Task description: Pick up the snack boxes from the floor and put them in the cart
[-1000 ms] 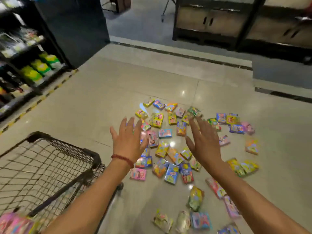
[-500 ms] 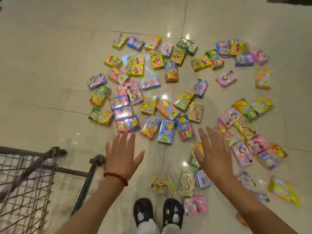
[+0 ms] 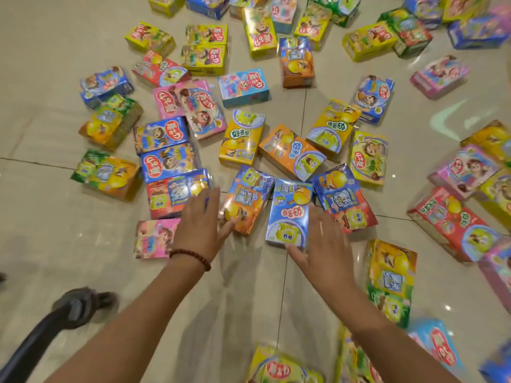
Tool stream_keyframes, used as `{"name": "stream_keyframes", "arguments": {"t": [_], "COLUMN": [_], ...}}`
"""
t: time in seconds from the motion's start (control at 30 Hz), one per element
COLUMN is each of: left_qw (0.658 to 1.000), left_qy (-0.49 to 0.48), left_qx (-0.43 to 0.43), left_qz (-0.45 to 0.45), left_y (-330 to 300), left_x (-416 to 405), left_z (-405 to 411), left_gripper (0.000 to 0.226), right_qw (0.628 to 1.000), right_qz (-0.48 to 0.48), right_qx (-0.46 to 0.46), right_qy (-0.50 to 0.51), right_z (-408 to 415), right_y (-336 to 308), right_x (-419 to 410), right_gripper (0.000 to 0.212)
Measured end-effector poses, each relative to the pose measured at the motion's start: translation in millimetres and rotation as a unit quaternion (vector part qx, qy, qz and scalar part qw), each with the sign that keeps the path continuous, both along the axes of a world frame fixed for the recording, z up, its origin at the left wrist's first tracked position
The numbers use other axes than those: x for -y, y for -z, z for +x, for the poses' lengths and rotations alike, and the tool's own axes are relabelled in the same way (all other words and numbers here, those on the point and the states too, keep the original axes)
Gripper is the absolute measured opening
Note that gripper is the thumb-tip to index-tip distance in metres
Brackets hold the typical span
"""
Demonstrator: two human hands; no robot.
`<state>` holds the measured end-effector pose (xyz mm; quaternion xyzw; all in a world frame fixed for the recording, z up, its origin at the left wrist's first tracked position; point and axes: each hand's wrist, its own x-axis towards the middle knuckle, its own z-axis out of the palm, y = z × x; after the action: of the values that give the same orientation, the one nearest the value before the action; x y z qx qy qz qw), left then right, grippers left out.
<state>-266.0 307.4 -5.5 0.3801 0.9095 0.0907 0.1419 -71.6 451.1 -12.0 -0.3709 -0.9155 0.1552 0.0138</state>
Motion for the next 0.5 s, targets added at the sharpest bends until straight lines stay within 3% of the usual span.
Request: {"name": "stream_keyframes", "arguments": {"t": [0.1, 0.27, 0.43, 0.5], "left_qw": [0.999, 0.994, 0.983, 0.988], "left_qy": [-0.025, -0.071, -0.072, -0.084], "left_qx": [0.018, -0.012, -0.018, 0.001], "left_qz": [-0.011, -0.088, -0.168, -0.127], "left_y": [45, 76, 72, 74], "left_x": [-27, -55, -65, -63], "left_z": [-13, -23, -12, -8], "left_gripper": [0.087, 0.107, 0.088, 0.085], "right_qw": [0.998, 0.982, 0.961, 0.946], "right_qz": [-0.014, -0.069, -0.146, -0.175], "right_qx": [0.023, -0.016, -0.093, -0.134], "right_qy": [0.06, 0.176, 0.217, 0.236], "right_z": [-10, -30, -39, -38], "right_y": [55, 102, 111, 114], "right_x": [-11, -15, -3, 2], "right_gripper": [0.094, 0.109, 0.094, 0.088]}}
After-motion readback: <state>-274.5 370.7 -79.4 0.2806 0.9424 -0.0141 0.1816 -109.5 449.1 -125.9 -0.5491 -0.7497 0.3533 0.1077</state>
